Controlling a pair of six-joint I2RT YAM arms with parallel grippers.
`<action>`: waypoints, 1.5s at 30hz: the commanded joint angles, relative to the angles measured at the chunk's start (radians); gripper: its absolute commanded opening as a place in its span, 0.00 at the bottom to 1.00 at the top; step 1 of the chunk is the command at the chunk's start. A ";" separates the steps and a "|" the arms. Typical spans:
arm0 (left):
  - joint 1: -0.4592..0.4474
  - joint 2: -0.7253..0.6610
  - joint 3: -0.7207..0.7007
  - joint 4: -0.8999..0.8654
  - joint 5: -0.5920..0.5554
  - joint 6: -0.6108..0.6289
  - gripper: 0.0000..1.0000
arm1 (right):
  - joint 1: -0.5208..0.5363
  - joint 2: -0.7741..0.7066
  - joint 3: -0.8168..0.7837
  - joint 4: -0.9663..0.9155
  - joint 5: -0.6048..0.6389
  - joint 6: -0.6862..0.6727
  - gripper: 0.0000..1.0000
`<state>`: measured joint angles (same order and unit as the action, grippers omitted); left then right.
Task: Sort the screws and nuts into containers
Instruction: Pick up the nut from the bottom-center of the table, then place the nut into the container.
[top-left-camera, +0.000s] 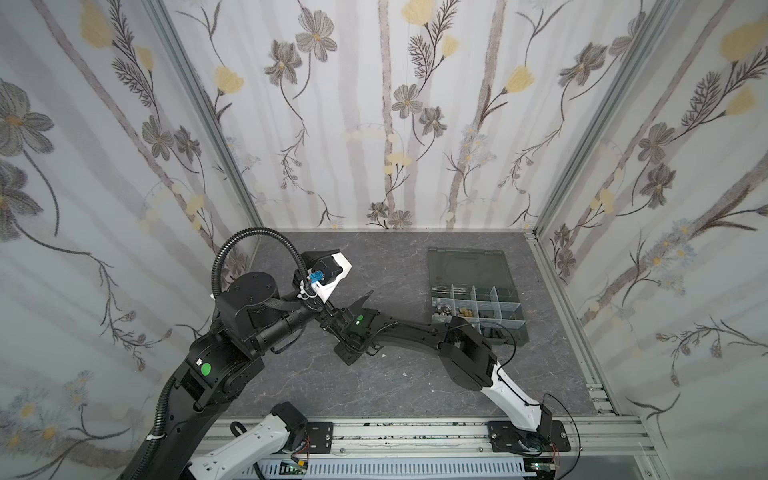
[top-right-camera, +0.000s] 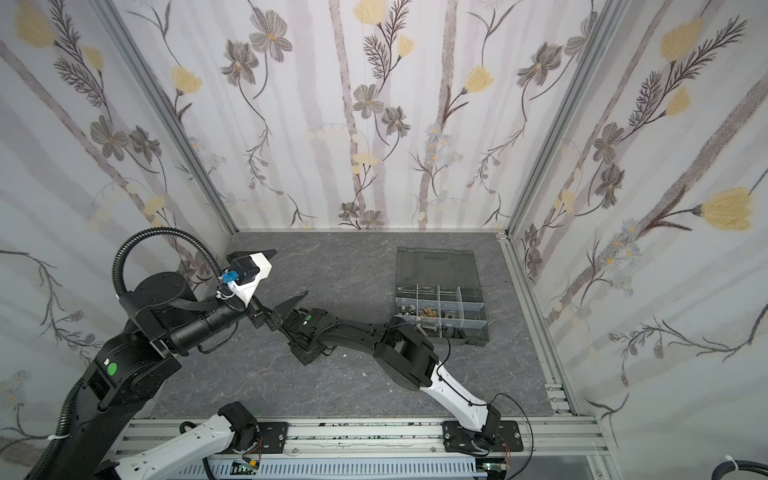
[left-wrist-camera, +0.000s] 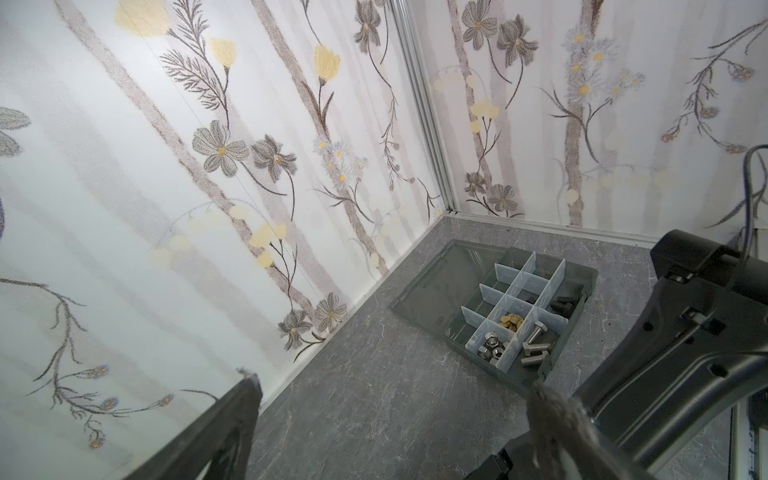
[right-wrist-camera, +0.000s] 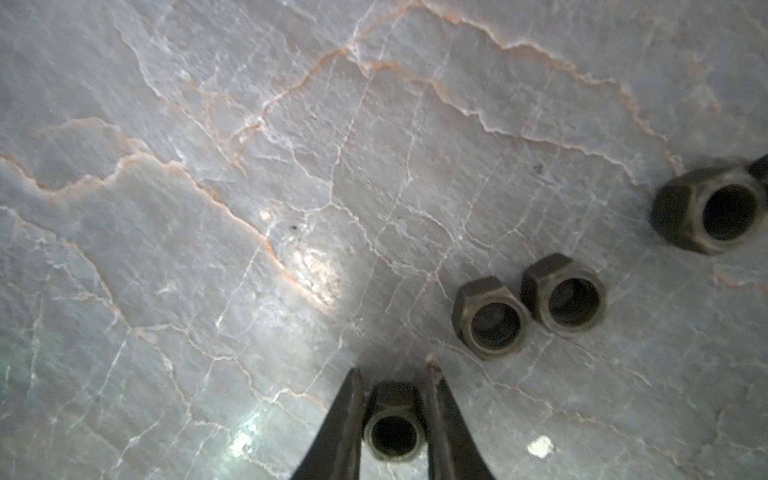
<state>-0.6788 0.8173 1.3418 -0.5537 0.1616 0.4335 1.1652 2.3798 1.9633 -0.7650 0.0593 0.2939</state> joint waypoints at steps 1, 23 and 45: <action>0.001 -0.004 0.001 0.032 0.006 0.007 1.00 | -0.005 0.002 -0.020 -0.090 0.066 -0.014 0.22; 0.001 0.001 -0.001 0.041 0.008 0.010 1.00 | -0.247 -0.367 -0.344 -0.055 0.108 0.004 0.21; 0.000 -0.005 -0.021 0.055 0.008 0.008 1.00 | -0.892 -0.773 -0.741 0.031 0.114 -0.057 0.22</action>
<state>-0.6788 0.8104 1.3178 -0.5282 0.1608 0.4377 0.2985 1.6154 1.2335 -0.7586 0.1631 0.2584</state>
